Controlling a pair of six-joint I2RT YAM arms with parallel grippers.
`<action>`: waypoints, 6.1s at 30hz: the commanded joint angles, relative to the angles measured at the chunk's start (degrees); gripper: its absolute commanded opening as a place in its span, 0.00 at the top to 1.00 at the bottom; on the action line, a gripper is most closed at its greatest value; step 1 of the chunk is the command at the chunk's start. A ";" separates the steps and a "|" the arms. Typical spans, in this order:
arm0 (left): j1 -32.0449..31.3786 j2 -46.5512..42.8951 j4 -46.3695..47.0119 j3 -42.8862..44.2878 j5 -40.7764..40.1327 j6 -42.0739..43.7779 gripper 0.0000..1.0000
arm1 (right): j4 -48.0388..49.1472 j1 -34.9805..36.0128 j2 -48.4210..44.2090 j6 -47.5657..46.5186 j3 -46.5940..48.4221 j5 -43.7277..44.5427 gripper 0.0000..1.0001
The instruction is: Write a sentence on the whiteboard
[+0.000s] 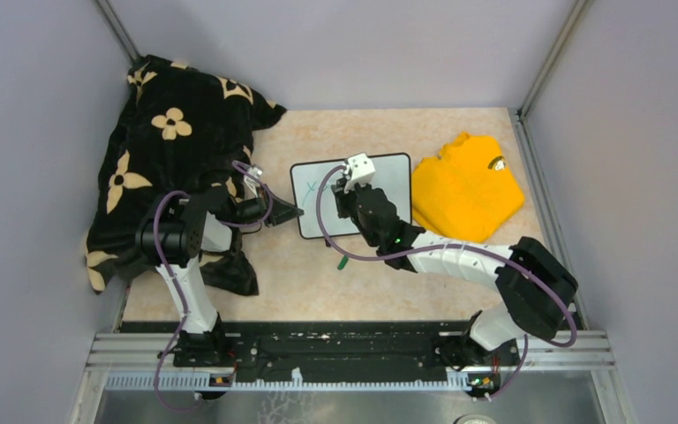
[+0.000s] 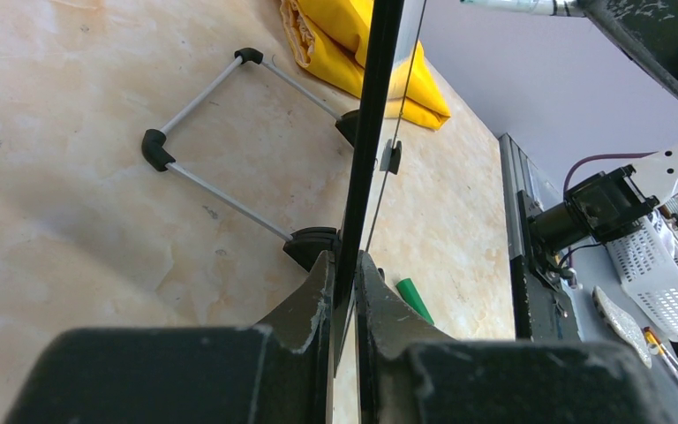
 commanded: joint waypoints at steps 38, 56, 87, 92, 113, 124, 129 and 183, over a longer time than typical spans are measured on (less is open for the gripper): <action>-0.39 -0.63 -2.14 0.15 0.89 0.92 1.00 | 1.63 -1.49 1.23 1.60 -3.58 3.63 1.00; -0.39 -0.71 -2.58 0.21 1.02 1.18 1.00 | 1.32 -2.73 -1.56 0.52 -4.41 5.96 1.00; -0.56 -0.62 -3.37 0.37 1.13 1.62 1.00 | -0.26 -3.44 -8.60 1.70 -2.68 1.40 1.00; -0.56 -0.71 -3.62 0.39 1.06 1.81 1.00 | -1.86 -4.31 -12.08 1.20 -4.46 4.91 1.00; -0.56 -0.36 -3.72 0.56 1.12 1.82 1.00 | -0.26 -6.08 -7.43 0.14 -2.41 7.25 1.00; -0.56 -0.53 -3.72 0.56 1.06 1.71 1.00 | -0.16 -6.14 -4.73 -0.21 -0.65 6.71 1.00; -0.56 -0.54 -3.72 0.56 1.11 1.71 1.00 | 0.01 -6.13 -3.91 -0.17 -0.11 5.62 1.00; -0.74 -0.64 -4.25 0.51 1.06 2.16 1.00 | -0.26 -7.73 -11.23 1.80 -7.28 7.05 1.00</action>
